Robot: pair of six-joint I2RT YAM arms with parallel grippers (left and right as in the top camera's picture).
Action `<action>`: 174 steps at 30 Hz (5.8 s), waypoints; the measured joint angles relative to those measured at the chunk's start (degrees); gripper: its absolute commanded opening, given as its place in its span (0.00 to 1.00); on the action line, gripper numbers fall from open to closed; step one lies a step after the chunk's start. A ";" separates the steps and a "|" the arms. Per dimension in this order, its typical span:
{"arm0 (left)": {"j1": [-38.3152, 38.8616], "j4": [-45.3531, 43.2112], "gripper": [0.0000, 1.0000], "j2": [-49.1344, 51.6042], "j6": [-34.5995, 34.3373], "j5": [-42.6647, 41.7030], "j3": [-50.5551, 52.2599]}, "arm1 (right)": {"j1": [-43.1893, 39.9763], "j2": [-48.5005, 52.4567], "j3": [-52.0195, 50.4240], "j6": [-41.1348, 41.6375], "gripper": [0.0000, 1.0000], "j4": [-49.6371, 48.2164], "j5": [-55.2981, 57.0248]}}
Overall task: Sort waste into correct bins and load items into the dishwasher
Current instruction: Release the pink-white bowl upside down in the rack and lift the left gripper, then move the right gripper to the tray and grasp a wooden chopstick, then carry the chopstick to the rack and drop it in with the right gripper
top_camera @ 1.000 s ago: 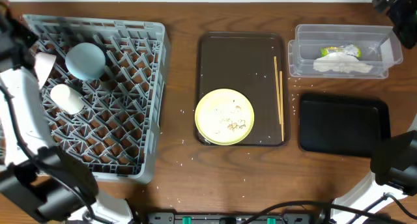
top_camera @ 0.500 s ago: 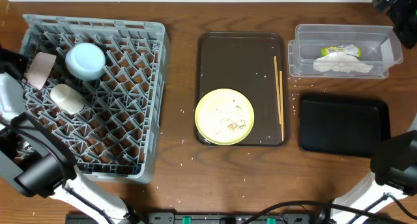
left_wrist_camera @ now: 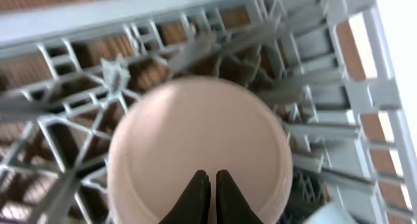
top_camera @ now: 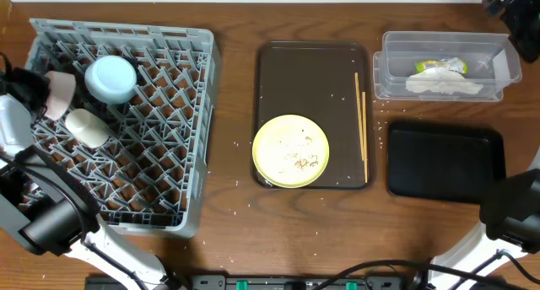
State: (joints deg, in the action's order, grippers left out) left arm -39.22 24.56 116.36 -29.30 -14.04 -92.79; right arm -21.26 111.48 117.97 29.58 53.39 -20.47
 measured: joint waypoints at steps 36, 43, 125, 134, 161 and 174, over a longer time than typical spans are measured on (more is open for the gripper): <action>0.00 -1.44 0.85 -23.67 -3.98 -23.52 0.63 | 0.00 0.00 0.00 0.02 0.99 0.02 -0.02; 0.00 -1.07 0.87 -23.67 -4.46 -23.54 0.63 | 0.00 0.00 0.00 1.31 0.99 -0.92 0.00; -4.76 9.57 0.97 -24.94 7.32 -37.99 0.63 | 36.04 23.76 -0.07 -6.23 0.41 17.55 21.90; -4.76 9.70 0.97 -24.96 7.32 -35.08 0.63 | 35.54 24.98 -0.09 -10.16 0.44 17.27 21.68; -4.76 10.01 0.97 -24.96 7.32 -33.33 0.63 | 32.41 24.98 -4.20 -16.85 0.42 13.00 15.47; -4.76 10.47 0.97 -24.96 7.32 -33.33 0.63 | 32.30 24.98 -5.66 -17.11 0.40 11.21 14.64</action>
State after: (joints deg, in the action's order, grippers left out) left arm -43.99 35.03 91.39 -21.98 -47.37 -92.16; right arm 11.05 136.46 112.31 12.47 64.60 -5.82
